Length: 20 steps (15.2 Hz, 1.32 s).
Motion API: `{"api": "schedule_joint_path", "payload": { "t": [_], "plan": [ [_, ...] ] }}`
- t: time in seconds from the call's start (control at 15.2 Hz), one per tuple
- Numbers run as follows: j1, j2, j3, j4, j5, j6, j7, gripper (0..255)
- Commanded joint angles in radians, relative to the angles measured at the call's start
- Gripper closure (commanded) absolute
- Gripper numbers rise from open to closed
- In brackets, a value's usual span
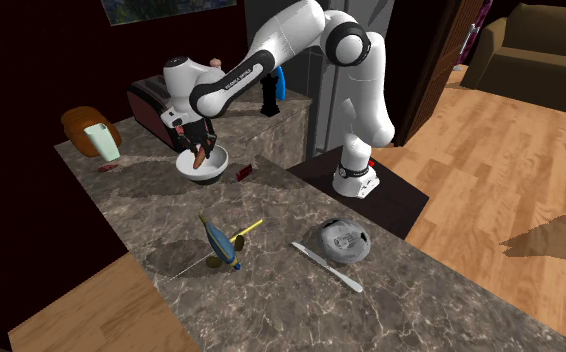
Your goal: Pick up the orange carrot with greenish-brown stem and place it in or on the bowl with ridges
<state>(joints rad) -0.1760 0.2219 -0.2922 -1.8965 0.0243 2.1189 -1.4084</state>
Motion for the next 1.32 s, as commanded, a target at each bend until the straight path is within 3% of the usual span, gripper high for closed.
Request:
{"api": "schedule_joint_path", "payload": {
  "t": [0.0,0.07,0.13,0.46,0.73,1.25],
  "plan": [
    [0.0,0.0,0.0,0.0,0.0,0.0,0.0,255],
    [0.0,0.0,0.0,0.0,0.0,0.0,0.0,255],
    [0.0,0.0,0.0,0.0,0.0,0.0,0.0,0],
    [0.0,0.0,0.0,0.0,0.0,0.0,0.0,0],
    [0.006,-0.044,-0.002,0.073,-0.015,-0.116,0.01,0],
    [0.006,-0.044,-0.002,0.073,-0.015,-0.116,0.01,0]
  ]
}}
